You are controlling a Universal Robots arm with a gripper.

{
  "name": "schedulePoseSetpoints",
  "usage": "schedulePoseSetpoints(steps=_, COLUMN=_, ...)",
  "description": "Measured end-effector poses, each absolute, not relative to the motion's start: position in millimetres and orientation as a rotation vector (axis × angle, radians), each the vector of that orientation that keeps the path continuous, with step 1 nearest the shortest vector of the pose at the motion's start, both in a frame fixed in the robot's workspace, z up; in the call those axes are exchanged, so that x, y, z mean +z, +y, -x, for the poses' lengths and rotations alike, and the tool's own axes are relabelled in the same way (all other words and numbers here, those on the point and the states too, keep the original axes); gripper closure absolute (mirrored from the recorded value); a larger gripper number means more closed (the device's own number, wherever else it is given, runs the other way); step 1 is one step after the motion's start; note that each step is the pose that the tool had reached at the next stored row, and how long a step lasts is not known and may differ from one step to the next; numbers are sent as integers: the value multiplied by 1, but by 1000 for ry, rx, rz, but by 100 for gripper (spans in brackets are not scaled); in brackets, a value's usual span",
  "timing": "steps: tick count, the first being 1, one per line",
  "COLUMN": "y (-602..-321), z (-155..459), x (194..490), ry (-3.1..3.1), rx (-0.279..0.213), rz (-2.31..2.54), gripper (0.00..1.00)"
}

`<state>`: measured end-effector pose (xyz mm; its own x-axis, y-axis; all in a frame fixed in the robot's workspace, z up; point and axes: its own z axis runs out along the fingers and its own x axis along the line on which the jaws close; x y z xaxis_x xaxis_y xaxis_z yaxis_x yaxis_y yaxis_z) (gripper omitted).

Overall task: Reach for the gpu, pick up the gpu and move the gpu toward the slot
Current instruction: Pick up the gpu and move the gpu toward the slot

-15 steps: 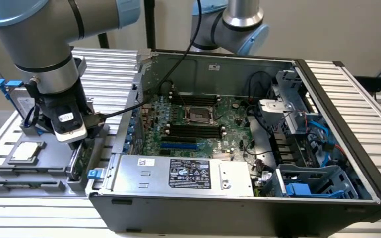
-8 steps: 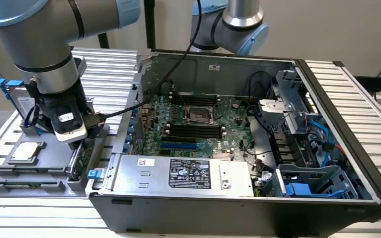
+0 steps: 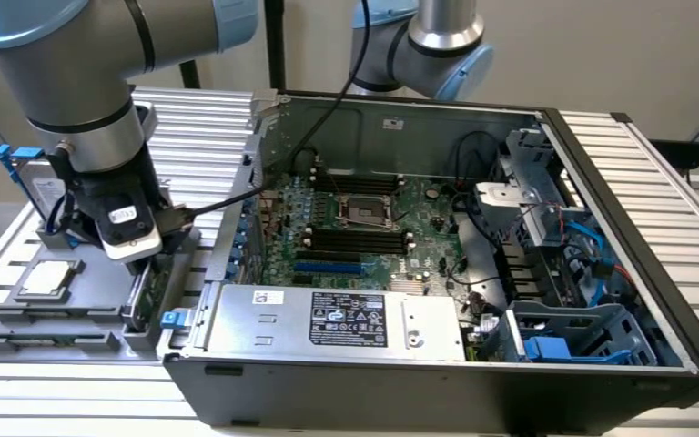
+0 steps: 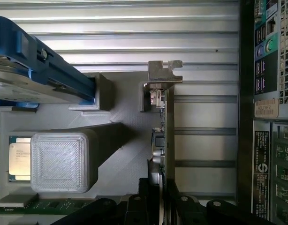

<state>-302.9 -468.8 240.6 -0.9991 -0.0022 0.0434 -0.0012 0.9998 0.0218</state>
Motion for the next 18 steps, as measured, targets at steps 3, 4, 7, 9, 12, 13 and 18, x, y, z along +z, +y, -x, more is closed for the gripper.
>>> schedulePoseSetpoints(steps=3, y=-469, z=303, x=241, ry=-3098, rx=-33, rz=-14, gripper=74)
schedulePoseSetpoints(steps=4, y=-469, z=303, x=241, ry=-3098, rx=-33, rz=-14, gripper=74)
schedulePoseSetpoints(steps=7, y=-469, z=303, x=241, ry=-3098, rx=-33, rz=-14, gripper=74)
schedulePoseSetpoints(steps=9, y=-469, z=303, x=242, ry=-3098, rx=-33, rz=-14, gripper=74)
schedulePoseSetpoints(steps=12, y=-469, z=303, x=249, ry=-3098, rx=-33, rz=-14, gripper=74)
schedulePoseSetpoints(steps=13, y=-469, z=303, x=252, ry=-3098, rx=-33, rz=-14, gripper=74)
schedulePoseSetpoints(steps=18, y=-469, z=303, x=274, ry=-3098, rx=-33, rz=-14, gripper=74)
